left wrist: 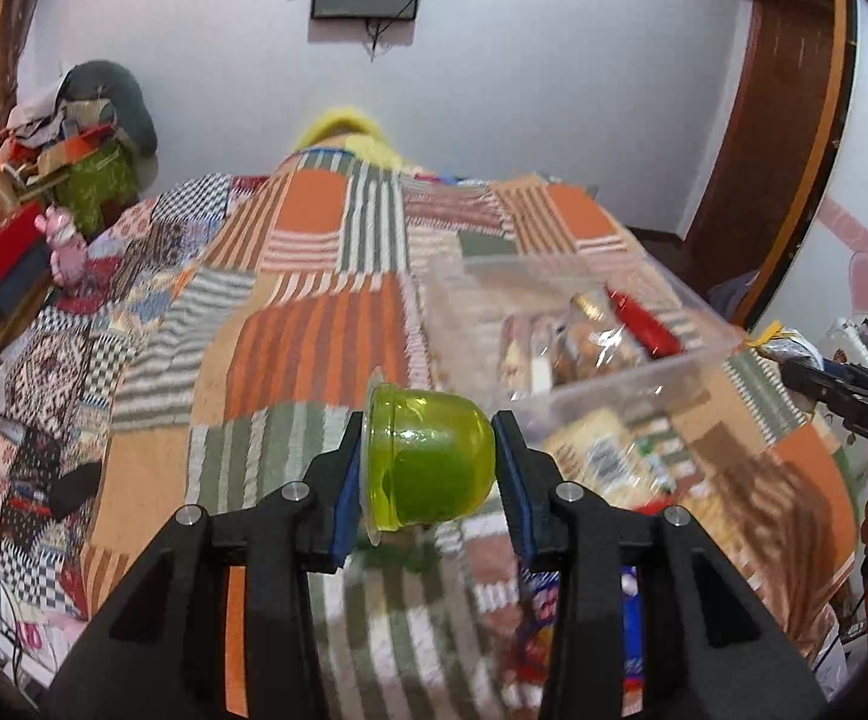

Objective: Organize snacks
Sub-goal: 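Carry the jelly cup and chip bag over the clear box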

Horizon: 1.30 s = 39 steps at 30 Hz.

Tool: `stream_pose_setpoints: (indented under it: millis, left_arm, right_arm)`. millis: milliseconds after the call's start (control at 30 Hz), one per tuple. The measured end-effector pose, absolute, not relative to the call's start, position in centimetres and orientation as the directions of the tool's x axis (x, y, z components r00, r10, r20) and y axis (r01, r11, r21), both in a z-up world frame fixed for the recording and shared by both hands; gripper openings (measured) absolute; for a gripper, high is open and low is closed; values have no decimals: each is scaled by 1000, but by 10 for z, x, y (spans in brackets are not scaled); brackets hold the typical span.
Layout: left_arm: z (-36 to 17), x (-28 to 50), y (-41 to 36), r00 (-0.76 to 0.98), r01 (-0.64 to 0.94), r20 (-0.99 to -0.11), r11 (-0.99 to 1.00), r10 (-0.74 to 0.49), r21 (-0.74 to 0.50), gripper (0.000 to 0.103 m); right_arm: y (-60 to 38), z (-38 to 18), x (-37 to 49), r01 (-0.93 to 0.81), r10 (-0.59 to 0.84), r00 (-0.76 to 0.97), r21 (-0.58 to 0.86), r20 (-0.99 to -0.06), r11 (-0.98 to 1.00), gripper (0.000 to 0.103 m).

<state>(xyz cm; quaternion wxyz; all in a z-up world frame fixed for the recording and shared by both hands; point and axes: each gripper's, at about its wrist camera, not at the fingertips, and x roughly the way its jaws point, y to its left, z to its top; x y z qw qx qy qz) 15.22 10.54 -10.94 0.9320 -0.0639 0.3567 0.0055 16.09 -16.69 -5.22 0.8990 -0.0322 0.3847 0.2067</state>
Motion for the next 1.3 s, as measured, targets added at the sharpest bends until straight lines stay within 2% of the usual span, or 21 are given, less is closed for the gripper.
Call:
stream_pose_setpoints:
  millis: [400, 667, 1067, 1133, 1200, 1300]
  left_arm:
    - [-94, 208, 68, 764, 41, -637, 993, -101, -109, 40]
    - [-115, 260, 57, 717, 69, -680, 986, -155, -153, 40]
    - [-140, 300, 39, 684, 99, -716, 990, -142, -102, 40]
    - [-140, 301, 38, 691, 87, -711, 991, -130, -97, 42]
    - [-138, 300, 38, 698, 84, -705, 992, -126, -95, 54]
    - [-129, 292, 37, 725, 75, -681, 995, -101, -67, 60]
  right_arm:
    - [-129, -45, 196, -448, 392, 640, 94, -660, 889, 47]
    - [-102, -64, 233, -469, 390, 604, 86, -695, 879, 47]
    - [-90, -87, 263, -458, 356, 555, 81, -752, 885, 49]
    - [-91, -87, 265, -453, 347, 557, 74, -754, 888, 49]
    - [-93, -85, 263, -447, 346, 562, 75, -751, 891, 53]
    - [-98, -79, 262, -449, 349, 571, 73, -743, 891, 58]
